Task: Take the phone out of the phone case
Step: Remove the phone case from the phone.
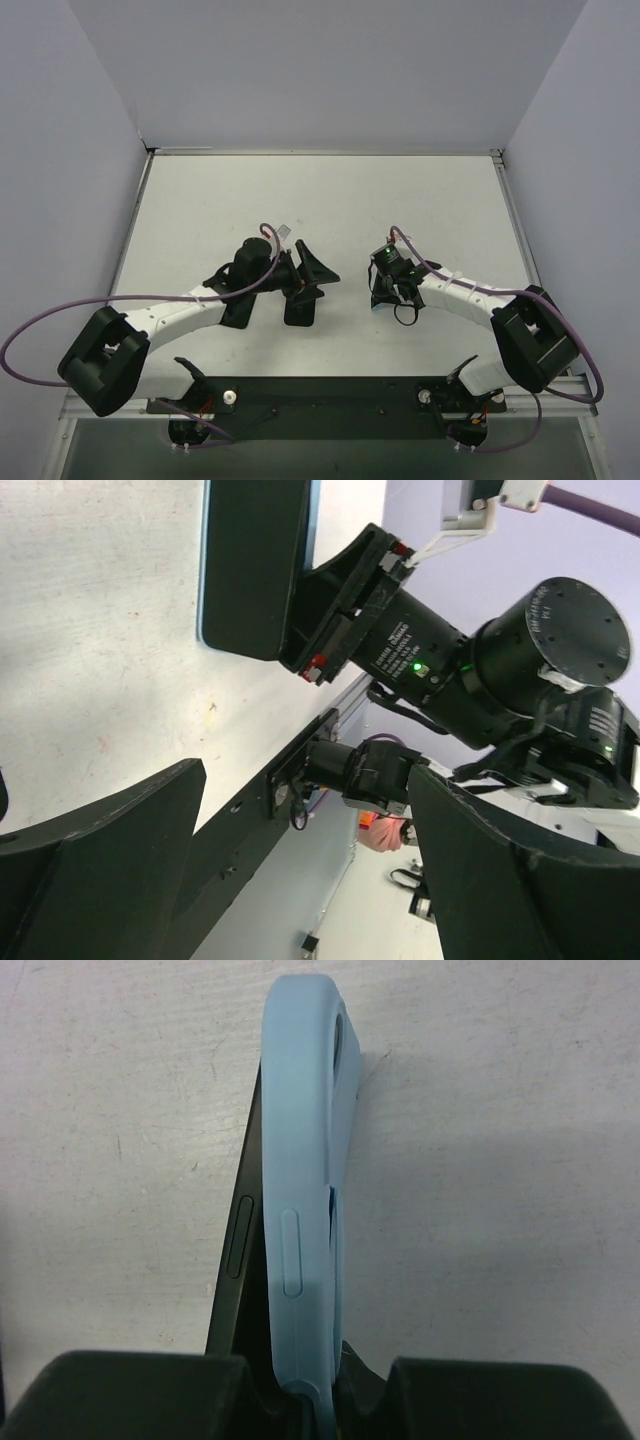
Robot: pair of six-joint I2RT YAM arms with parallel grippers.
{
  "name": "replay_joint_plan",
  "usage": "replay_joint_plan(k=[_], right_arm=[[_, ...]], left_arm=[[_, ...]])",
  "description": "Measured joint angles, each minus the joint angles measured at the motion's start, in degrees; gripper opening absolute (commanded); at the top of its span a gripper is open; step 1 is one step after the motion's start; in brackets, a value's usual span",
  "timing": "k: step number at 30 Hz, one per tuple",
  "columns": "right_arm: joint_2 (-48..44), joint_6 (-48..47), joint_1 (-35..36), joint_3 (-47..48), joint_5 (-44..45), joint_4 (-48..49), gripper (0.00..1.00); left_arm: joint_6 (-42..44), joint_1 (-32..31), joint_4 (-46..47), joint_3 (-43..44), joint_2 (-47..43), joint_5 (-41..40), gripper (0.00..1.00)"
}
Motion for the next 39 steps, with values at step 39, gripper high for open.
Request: replay_joint_plan(k=[39], right_arm=[[-1.1,-2.8,7.7,-2.5,-9.4,9.8,0.0]], left_arm=[[11.6,-6.4,-23.0,27.3,28.2,-10.2,0.59]])
